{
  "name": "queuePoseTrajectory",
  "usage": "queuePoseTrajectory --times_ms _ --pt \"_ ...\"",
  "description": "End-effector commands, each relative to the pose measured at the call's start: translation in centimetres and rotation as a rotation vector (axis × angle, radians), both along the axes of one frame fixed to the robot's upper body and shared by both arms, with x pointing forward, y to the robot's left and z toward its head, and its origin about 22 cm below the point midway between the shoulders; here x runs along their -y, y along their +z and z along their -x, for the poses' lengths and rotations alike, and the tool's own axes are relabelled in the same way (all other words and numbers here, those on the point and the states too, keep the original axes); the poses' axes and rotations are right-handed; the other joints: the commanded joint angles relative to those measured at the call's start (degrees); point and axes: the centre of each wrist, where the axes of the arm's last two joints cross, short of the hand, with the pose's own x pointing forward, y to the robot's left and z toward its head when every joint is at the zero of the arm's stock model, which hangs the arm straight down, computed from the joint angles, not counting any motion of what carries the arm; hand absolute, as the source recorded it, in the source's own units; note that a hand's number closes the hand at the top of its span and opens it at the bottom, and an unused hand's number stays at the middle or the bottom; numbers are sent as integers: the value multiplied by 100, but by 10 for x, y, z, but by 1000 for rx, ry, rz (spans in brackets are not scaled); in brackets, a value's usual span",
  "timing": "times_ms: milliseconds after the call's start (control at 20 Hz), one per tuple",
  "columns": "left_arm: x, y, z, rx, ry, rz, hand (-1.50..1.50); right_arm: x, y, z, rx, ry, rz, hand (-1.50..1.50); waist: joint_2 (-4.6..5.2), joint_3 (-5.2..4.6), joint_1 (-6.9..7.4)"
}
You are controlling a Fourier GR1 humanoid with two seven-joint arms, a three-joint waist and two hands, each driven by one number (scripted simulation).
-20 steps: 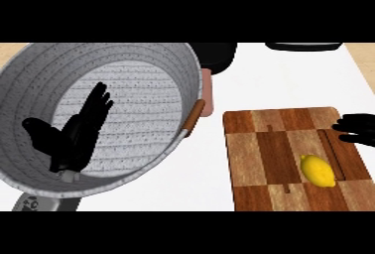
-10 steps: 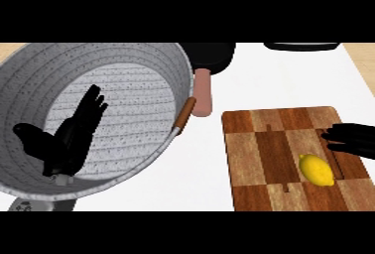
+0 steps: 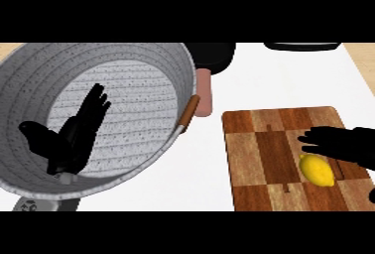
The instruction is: Pick the lemon from the cutting board and place it in the pot
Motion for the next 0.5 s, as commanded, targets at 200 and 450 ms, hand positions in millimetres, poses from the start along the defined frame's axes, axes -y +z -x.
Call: queuePoseTrajectory --times_ms 200,450 --pt "0 -5 -4 -11 17 23 0 4 -22 -9 1 -14 113 -150 5 2 9" --pt "-7 3 8 -10 6 18 0 -23 -34 -13 27 -1 133 -150 -1 1 16"
